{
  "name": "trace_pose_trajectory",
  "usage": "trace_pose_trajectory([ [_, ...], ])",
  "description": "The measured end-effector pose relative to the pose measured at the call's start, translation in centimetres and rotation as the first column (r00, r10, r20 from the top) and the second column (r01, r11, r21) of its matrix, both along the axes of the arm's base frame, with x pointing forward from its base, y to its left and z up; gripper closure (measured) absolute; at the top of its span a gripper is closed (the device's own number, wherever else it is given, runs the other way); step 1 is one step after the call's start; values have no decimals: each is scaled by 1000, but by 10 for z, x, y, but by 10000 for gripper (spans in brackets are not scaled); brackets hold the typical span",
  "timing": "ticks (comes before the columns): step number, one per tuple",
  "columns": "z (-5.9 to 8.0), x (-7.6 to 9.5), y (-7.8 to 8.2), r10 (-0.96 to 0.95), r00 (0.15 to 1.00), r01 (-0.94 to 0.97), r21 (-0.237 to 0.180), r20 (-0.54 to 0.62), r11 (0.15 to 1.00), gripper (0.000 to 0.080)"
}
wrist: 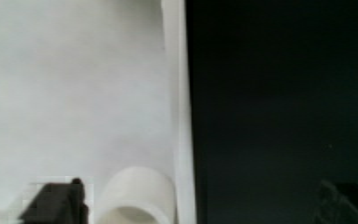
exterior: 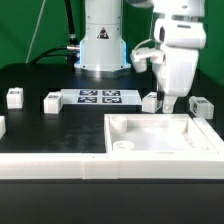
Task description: Assemble one leg
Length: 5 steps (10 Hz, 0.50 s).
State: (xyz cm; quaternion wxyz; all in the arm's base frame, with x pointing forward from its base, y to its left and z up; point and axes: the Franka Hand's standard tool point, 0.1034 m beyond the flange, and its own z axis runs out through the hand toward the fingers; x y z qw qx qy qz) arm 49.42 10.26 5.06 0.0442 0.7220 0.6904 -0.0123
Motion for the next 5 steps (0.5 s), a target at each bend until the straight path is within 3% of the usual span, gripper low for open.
trace_pose_trajectory([
  [2, 6, -3, 5, -40, 999, 40, 3, 12, 999, 151],
  [5, 5, -3, 5, -139, 990, 139, 11, 15, 990, 151],
])
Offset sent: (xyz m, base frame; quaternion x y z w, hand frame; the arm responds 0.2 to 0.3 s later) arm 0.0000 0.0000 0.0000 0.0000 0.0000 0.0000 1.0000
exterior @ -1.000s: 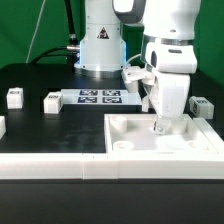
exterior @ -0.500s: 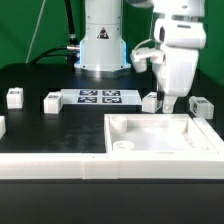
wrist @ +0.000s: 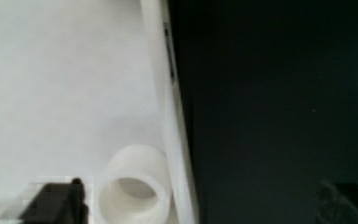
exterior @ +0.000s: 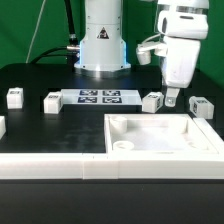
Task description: Assemble one leg
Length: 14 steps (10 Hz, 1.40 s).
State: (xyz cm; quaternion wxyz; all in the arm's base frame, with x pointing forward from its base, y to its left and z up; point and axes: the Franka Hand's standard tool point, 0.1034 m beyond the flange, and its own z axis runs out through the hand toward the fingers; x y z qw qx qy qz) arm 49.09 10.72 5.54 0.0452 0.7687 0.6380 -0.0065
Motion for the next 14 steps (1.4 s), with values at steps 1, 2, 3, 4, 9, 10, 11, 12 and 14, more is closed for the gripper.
trace_pose_trajectory([
  [1, 0, -1, 0, -104, 995, 104, 8, 5, 995, 151],
  [2, -2, -6, 1, -227, 974, 227, 23, 3, 974, 151],
  [3, -2, -13, 9, -390, 921, 389, 38, 2, 920, 151],
  [4, -2, -16, 19, -489, 872, 488, 48, 4, 872, 151],
  [9, -2, -23, 45, -845, 532, 845, 82, -46, 528, 151],
  [10, -2, -23, 46, -879, 474, 879, 83, -52, 469, 151],
  [11, -3, -25, 51, -920, 387, 920, 87, -55, 382, 151],
  [12, -5, -35, 64, -948, 313, 948, 88, -60, 307, 151],
  [14, -6, -43, 76, -941, 332, 942, 75, -68, 327, 151],
])
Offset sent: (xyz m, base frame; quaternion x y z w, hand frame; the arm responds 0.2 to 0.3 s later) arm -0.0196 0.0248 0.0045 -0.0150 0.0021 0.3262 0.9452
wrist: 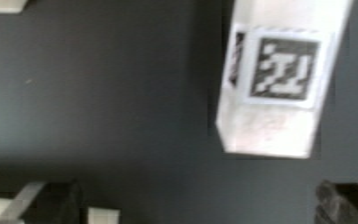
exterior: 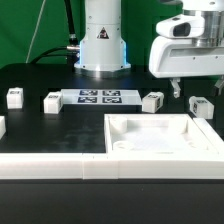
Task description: Assemble one leg
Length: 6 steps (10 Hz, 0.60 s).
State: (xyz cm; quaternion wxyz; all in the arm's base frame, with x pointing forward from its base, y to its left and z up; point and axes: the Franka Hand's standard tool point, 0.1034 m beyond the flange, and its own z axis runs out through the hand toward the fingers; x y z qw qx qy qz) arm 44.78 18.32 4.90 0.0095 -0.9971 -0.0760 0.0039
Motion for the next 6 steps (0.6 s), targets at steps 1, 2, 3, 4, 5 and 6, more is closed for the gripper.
trace_pose_trajectory([
  [1, 0, 1, -2, 5, 1000, -5, -9, -17, 1000, 151],
  [2, -1, -1, -3, 9, 1000, -10, -15, -29, 1000, 151],
  [3, -2, -3, -5, 22, 997, -25, -33, -70, 999, 151],
  [4, -3, -5, -7, 38, 990, -46, -59, -135, 997, 151],
  [5, -2, -8, -2, 43, 973, -66, -97, -229, 993, 151],
  [6, -1, -8, 0, 42, 953, -78, -111, -302, 991, 151],
])
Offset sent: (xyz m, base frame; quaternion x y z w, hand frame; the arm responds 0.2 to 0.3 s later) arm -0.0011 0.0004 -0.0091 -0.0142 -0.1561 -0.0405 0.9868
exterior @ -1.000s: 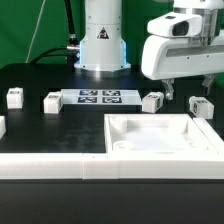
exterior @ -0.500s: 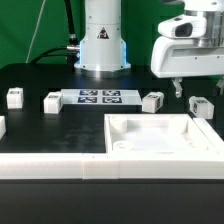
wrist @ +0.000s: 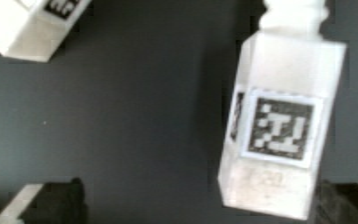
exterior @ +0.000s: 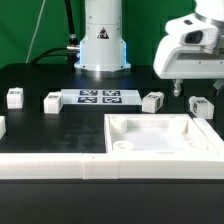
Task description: Assemble one leg
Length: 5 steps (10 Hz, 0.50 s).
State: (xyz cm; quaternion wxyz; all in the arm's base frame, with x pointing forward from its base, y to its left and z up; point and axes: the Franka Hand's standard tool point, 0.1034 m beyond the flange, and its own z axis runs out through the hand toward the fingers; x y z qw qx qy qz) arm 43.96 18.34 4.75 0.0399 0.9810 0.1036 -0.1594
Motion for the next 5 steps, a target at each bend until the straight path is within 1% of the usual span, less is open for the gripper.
trace_pose_trajectory([
  [1, 1, -1, 0, -5, 997, 4, -18, -83, 1000, 151],
  [2, 4, -6, 1, -22, 974, 12, -45, -227, 999, 151],
  [3, 4, -1, 2, -31, 953, 11, -68, -301, 998, 151],
  [4, 4, -4, 1, -42, 918, 3, -98, -395, 995, 151],
  [5, 0, -3, 1, -55, 883, 1, -116, -465, 993, 151],
])
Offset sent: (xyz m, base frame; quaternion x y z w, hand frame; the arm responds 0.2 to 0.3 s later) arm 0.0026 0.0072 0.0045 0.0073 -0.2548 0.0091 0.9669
